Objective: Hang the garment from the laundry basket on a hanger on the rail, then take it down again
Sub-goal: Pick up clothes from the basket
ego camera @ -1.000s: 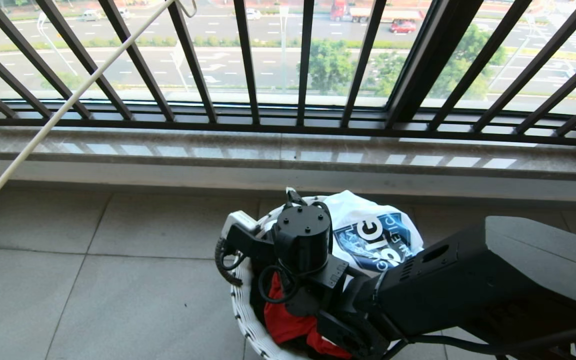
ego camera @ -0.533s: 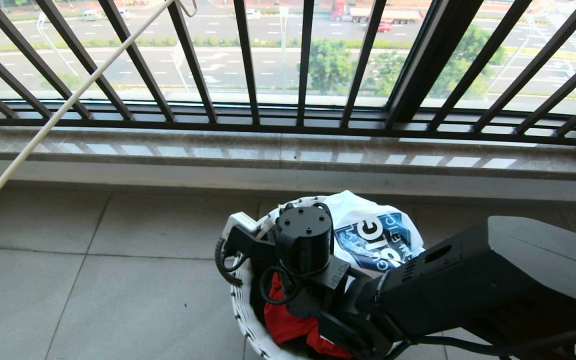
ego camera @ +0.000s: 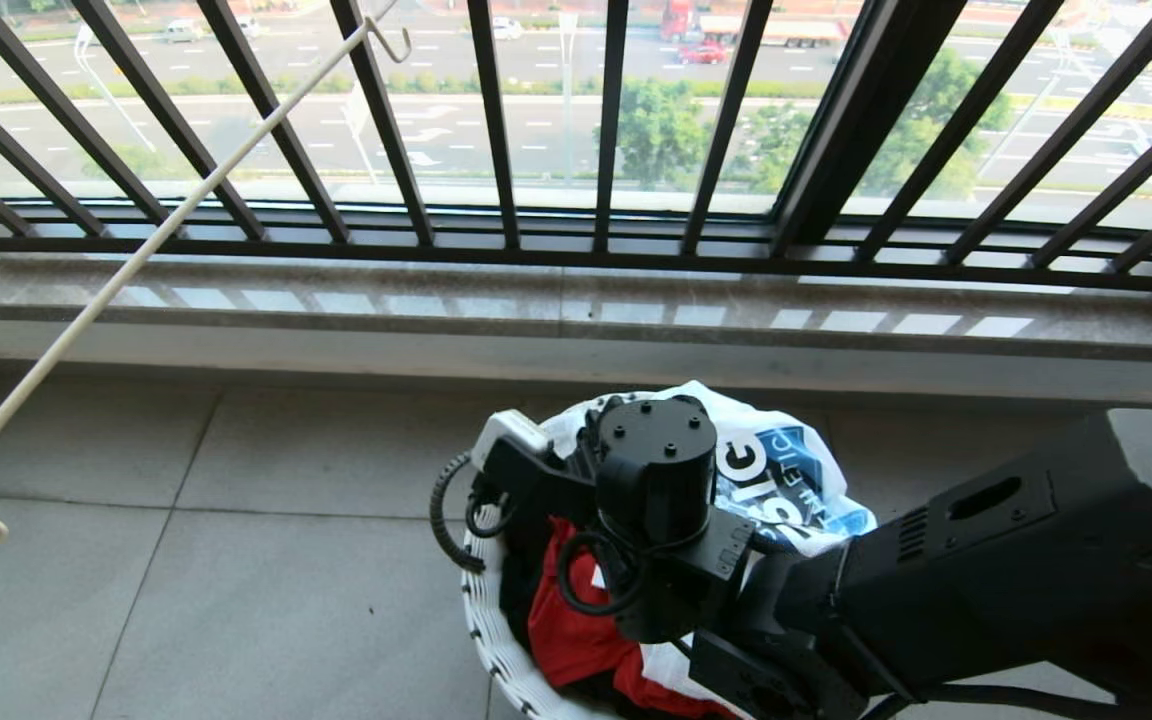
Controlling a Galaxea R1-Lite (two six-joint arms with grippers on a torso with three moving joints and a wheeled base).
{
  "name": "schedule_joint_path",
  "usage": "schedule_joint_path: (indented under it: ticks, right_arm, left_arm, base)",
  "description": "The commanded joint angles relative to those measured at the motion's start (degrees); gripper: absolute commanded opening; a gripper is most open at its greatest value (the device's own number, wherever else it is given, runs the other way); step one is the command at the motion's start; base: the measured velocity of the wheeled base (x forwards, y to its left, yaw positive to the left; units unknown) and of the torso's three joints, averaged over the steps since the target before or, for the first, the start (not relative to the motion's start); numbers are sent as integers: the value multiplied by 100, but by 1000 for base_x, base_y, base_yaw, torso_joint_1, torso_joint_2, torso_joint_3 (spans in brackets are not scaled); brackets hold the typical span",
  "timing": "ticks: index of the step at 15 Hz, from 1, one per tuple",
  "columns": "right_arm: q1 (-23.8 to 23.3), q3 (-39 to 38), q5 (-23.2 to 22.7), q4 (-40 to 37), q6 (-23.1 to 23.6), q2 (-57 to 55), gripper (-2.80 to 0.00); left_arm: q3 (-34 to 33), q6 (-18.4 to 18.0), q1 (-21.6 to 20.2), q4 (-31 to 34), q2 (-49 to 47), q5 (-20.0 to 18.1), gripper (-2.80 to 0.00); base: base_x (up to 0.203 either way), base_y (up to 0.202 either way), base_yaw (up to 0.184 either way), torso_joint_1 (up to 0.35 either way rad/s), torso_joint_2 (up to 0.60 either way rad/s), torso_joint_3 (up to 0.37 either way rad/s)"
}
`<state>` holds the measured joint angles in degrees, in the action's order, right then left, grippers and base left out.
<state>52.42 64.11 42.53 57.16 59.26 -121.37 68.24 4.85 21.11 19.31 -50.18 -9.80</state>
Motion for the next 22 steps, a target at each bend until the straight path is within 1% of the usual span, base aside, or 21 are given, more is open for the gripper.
schedule_joint_path:
  ticks: [1, 3, 5, 8, 10, 12, 14, 16, 18, 19, 20, 22]
  right_arm:
    - [-26, -299, 26, 28, -290, 465, -280]
    - [-90, -489, 27, -281, -861, 856, -280]
    - [-119, -547, 25, -1034, -1851, 1239, -280]
    - [-126, -562, 0, -2101, -3479, 1760, -280]
    - [-129, -567, -45, -2455, -4340, 2012, -280]
    - [-135, -576, -191, -2598, -5023, 2117, -280]
    - [-184, -585, -347, -2615, -5548, 2148, -280]
    - [-288, -584, -533, -2614, -5942, 2184, -280]
    - [-374, -664, -848, -2622, -6350, 2305, -280]
    - [-402, -701, -1058, -2624, -6455, 2344, -280]
    - [-450, -707, -1174, -2631, -6486, 2389, -280]
    - [-582, -707, -1247, -2654, -6489, 2425, -280]
  left_arm:
    - [-17, 7, 2, 11, -178, -4, -280]
    - [-65, 7, 7, 11, -281, -13, -280]
    - [-92, 7, 7, 2, -299, -21, -280]
    - [-116, -2, 7, 2, -308, -45, -280]
    - [-179, -7, 7, -15, -370, -55, -280]
    - [-189, 6, 7, -15, -448, -189, -280]
    - [-254, -2, 7, -33, -453, -250, -280]
    - [-268, -1, 7, -33, -511, -250, -280]
    - [-304, 7, 7, -39, -616, -250, -280]
    - [-346, 7, 7, -43, -642, -251, -280]
    - [-347, 7, 7, -50, -625, -329, -280]
    - [-356, 25, -2, -50, -620, -496, -280]
  base:
    - [0, 0, 0, 0, 0, 0]
    - [0, 0, 0, 0, 0, 0]
    - [0, 0, 0, 0, 0, 0]
    - [0, 0, 0, 0, 0, 0]
    - [0, 0, 0, 0, 0, 0]
    - [0, 0, 0, 0, 0, 0]
    - [0, 0, 0, 0, 0, 0]
    - [0, 0, 0, 0, 0, 0]
    - [0, 0, 0, 0, 0, 0]
    - [0, 0, 0, 0, 0, 0]
    - [0, 0, 0, 0, 0, 0]
    - [0, 0, 0, 0, 0, 0]
